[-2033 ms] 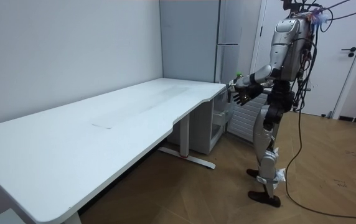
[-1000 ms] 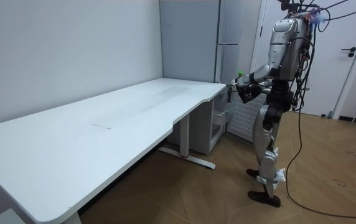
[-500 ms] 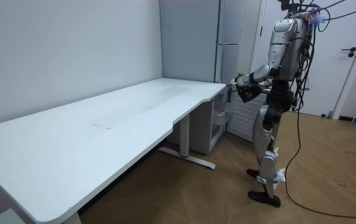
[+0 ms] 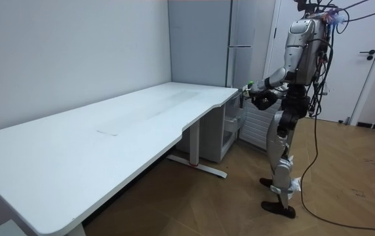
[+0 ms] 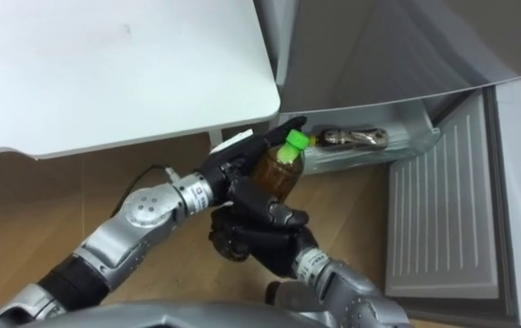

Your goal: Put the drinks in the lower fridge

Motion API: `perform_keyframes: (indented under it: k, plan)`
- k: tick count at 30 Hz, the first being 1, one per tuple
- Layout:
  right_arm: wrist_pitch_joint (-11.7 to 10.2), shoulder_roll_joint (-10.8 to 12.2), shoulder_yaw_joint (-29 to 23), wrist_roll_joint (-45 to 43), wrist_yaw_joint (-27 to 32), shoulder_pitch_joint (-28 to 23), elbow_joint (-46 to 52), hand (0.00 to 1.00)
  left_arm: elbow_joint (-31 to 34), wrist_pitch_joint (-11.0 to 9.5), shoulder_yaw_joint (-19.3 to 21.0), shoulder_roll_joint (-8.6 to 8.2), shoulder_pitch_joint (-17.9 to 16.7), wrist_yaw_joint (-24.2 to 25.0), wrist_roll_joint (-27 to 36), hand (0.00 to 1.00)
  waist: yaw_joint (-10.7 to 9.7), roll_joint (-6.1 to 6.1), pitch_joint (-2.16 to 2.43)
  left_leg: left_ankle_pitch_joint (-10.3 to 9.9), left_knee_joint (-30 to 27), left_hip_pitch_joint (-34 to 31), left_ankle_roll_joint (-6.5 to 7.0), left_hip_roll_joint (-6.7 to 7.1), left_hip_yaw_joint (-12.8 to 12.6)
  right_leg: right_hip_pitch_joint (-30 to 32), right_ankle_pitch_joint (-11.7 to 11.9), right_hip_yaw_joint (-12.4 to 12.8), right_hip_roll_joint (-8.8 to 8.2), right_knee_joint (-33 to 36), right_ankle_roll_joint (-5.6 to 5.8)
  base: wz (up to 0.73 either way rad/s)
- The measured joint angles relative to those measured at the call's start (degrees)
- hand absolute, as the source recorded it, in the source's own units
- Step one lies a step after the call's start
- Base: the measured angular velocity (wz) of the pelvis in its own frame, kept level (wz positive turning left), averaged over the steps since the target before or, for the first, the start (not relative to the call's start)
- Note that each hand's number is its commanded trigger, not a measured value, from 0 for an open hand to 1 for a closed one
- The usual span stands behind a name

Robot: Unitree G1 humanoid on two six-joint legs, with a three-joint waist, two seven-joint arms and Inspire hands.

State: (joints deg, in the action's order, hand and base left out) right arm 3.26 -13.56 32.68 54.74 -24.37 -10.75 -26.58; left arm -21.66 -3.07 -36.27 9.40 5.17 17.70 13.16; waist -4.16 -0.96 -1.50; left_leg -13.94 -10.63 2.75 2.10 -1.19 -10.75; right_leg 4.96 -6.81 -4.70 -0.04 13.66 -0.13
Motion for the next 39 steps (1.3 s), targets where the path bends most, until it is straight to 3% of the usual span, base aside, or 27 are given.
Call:
perform_keyframes:
  k: [5, 10, 19, 25, 31, 39]
  plan:
    - [0.6, 0.2, 0.5, 0.0, 0.0, 0.0, -2.7, 1.00, -5.3, -1.9, 0.1, -1.73, 0.2, -1.4, -6.1, 0.00, 0.7, -0.02, -0.03, 0.0, -0.1, -0.1, -0.01, 0.01, 0.0, 0.1, 0.0, 0.0, 0.05, 0.0, 0.00, 0.00]
    - [2.1, -0.1, 1.6, 2.0, 0.0, 0.0, -3.0, 1.00, -8.9, -3.1, 1.3, -1.62, 0.2, -2.5, -11.6, 0.00, 1.7, -0.06, -0.07, 0.0, -0.2, 0.0, 0.00, 0.03, -0.2, 0.1, 0.0, -0.1, 0.00, 0.0, 0.01, 0.00]
    - [3.1, 0.0, 1.8, 3.4, 0.1, 0.2, -4.3, 1.00, -11.9, -5.7, 2.9, -2.28, -0.5, -3.5, -11.3, 0.00, 3.2, -0.24, -0.18, 0.0, -0.2, -0.3, 0.00, 0.04, 0.0, 0.1, -0.1, -0.2, -0.03, 0.1, -0.03, 0.00]
    - [3.2, -0.1, 2.0, 3.4, 0.1, 0.4, -4.3, 1.00, -13.5, -5.7, 5.3, -2.21, -0.7, 0.4, -7.0, 0.00, 4.8, -0.57, -0.06, 0.0, 0.1, -0.5, -0.05, -0.12, -0.3, 1.0, -0.1, -0.3, 0.09, 0.1, -0.12, -0.03]
    - [3.2, -0.3, 0.7, 3.5, 0.1, 0.9, -4.1, 1.00, -17.1, -5.5, 9.4, -2.17, -3.1, 3.2, 1.9, 0.00, 6.5, -0.63, 0.17, 0.0, -0.2, -0.6, -0.04, -0.28, 0.0, 0.8, -0.1, -0.6, -0.06, -0.1, -0.12, 0.01]
    - [3.2, 0.3, 0.2, 3.4, 0.1, 1.0, -3.7, 1.00, -22.0, -2.2, 12.6, -2.99, -2.8, 9.6, 13.1, 0.00, 7.7, -0.61, 0.32, 0.0, -0.3, 0.4, -0.03, -0.31, 0.3, -1.1, -0.1, -2.2, -0.50, -1.0, -0.09, 0.08]
